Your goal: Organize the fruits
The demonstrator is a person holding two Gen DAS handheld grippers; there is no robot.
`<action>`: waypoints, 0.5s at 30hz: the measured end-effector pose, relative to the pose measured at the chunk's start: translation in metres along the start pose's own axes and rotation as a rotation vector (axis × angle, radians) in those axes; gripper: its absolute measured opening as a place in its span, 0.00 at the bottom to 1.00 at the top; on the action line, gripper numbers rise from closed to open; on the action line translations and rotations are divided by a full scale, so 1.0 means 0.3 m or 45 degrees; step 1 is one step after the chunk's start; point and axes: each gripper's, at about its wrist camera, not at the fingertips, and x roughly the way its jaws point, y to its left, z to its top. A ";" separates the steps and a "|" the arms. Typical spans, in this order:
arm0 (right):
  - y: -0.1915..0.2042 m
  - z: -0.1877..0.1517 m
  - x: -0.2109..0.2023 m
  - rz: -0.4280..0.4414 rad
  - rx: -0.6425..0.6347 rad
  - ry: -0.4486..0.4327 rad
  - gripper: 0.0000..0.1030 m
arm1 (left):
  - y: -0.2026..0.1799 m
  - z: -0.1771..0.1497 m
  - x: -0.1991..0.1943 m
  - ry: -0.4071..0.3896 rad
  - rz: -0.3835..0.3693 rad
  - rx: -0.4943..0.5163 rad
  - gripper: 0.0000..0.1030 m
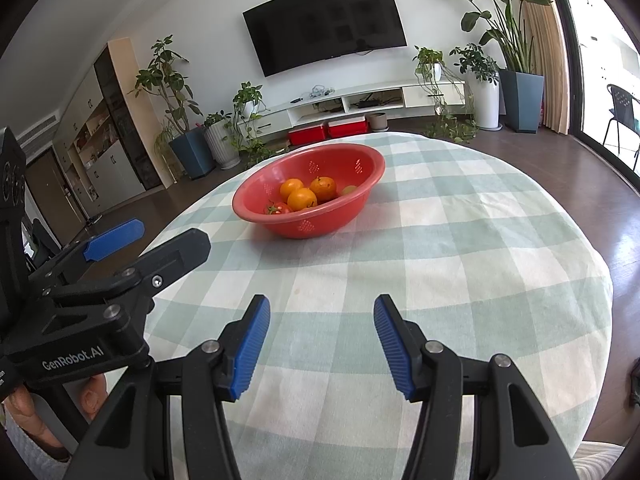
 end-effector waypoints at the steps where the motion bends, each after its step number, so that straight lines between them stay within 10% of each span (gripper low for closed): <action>1: 0.000 0.000 0.000 0.000 0.000 0.001 0.56 | -0.001 0.000 0.000 0.000 0.002 0.001 0.98; 15: 0.002 0.000 -0.002 0.000 -0.001 0.002 0.56 | -0.009 -0.004 -0.001 0.001 -0.007 0.003 0.99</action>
